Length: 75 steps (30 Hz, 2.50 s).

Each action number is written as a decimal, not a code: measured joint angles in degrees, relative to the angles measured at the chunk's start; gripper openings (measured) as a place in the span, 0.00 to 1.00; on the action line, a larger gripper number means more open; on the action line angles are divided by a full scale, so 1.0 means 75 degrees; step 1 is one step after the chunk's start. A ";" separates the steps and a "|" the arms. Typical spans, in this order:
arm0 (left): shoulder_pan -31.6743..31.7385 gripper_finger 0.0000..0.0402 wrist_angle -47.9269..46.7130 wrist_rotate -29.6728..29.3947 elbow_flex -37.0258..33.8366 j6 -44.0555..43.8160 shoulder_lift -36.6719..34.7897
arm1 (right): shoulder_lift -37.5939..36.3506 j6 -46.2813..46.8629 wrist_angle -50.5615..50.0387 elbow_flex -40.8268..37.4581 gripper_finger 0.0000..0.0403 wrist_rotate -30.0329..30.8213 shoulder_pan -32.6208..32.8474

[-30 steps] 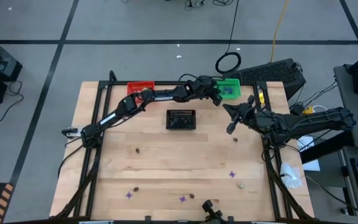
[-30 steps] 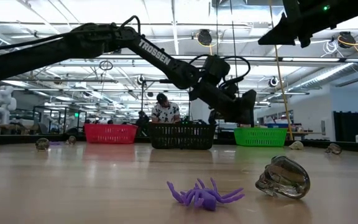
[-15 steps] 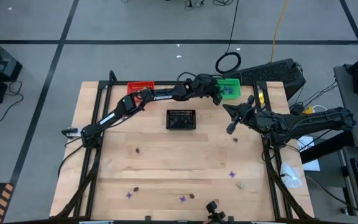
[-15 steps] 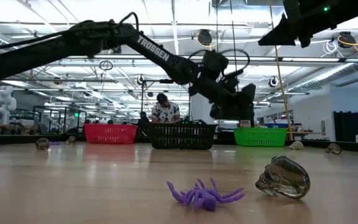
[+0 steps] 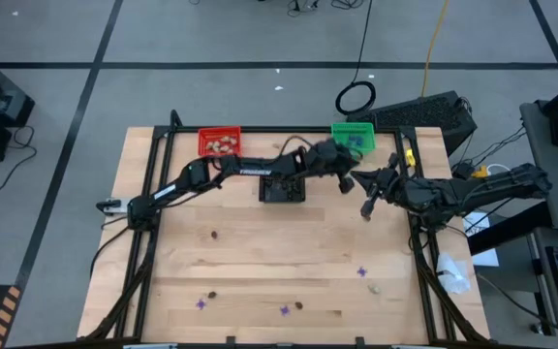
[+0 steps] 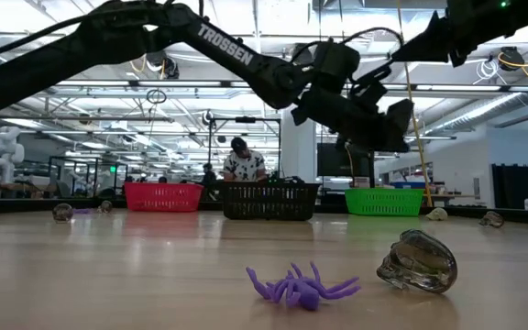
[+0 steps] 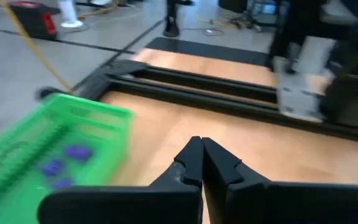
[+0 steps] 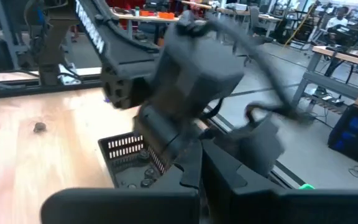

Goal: Sort Halloween decoration
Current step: Put the black skull toy into the black bin

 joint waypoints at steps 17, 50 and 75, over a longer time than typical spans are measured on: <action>-0.0793 0.00 0.0704 -0.0350 -0.0034 0.0219 0.0044 | -0.0005 -0.0299 0.0043 0.0006 0.00 0.0008 0.0418; -0.1667 0.00 -0.0150 -0.0734 -0.5870 0.0903 -0.4006 | 0.0026 -0.0202 -0.0083 0.0002 0.00 -0.0018 0.0631; -0.3337 0.00 0.5076 -0.1955 -1.2682 -0.0215 -0.7774 | 0.2070 0.5324 -0.6302 0.1585 0.00 -0.3089 0.0614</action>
